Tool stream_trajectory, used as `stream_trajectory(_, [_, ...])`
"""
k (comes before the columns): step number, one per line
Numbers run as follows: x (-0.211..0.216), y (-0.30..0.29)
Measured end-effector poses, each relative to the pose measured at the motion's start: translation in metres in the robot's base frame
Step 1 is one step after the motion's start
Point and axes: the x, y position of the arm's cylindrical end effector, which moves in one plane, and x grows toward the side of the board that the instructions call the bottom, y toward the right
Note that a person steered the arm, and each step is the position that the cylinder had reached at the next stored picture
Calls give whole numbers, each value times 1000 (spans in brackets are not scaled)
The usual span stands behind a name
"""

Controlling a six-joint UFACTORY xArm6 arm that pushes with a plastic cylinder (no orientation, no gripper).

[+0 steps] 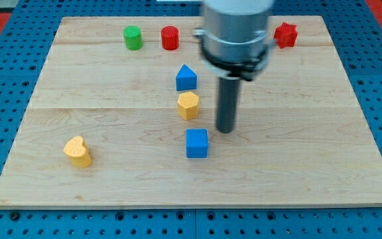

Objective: Move the yellow hexagon diagonal to the top right of the blue cube

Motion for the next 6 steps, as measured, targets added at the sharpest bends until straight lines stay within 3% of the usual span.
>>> stream_trajectory(3, [-3,-97])
stream_trajectory(5, [-72,-151])
stream_trajectory(6, [-81,-96])
